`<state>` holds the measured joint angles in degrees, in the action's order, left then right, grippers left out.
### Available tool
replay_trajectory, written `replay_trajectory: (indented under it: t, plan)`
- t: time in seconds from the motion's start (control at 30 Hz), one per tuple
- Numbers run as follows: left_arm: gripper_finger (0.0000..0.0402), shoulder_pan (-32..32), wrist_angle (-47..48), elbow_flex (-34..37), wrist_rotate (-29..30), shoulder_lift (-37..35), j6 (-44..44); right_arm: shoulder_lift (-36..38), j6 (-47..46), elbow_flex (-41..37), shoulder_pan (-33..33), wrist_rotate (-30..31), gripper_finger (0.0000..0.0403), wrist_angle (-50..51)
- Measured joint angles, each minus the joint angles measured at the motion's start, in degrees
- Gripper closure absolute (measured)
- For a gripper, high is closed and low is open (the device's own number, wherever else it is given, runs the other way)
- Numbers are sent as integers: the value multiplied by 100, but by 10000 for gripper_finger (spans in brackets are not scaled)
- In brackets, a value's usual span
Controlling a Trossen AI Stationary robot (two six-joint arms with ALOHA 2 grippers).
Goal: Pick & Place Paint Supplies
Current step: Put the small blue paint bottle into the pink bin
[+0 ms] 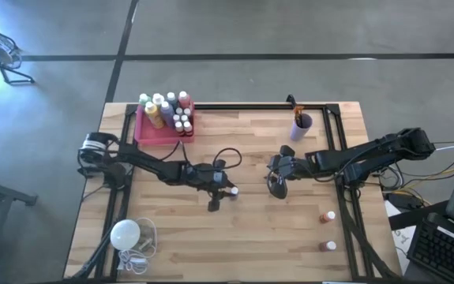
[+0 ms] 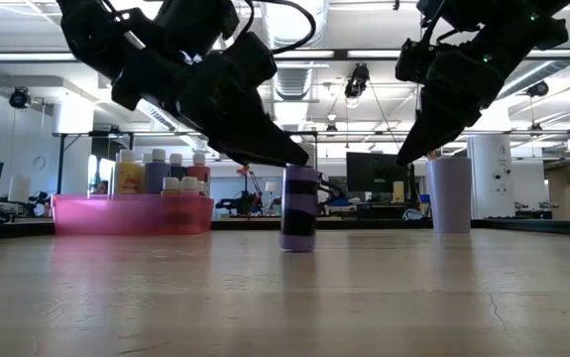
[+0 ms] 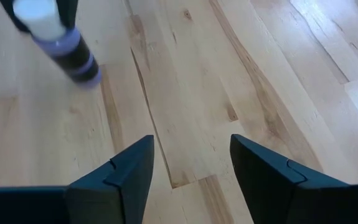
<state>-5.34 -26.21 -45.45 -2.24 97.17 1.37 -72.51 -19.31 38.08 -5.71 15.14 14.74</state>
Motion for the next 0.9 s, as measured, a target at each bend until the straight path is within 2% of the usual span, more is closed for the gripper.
replay_trajectory:
  t: [0.13, 0.47, 0.67, 0.9]
  plan:
    - [276, 0, 668, 0, 350, -440, 10, 0, 0, -56, 0, 0, 202, -10]
    - [276, 0, 2359, 119, 2158, -1930, 197, -2, -4, -113, 0, 0, 195, -30]
    - [276, 64, 2580, 572, 3033, -2880, 267, -2, -2, -113, 2, 0, 186, -58]
    - [276, 428, 2576, 1331, 3676, -3884, 383, -2, 25, -113, 0, 2, 196, -131]
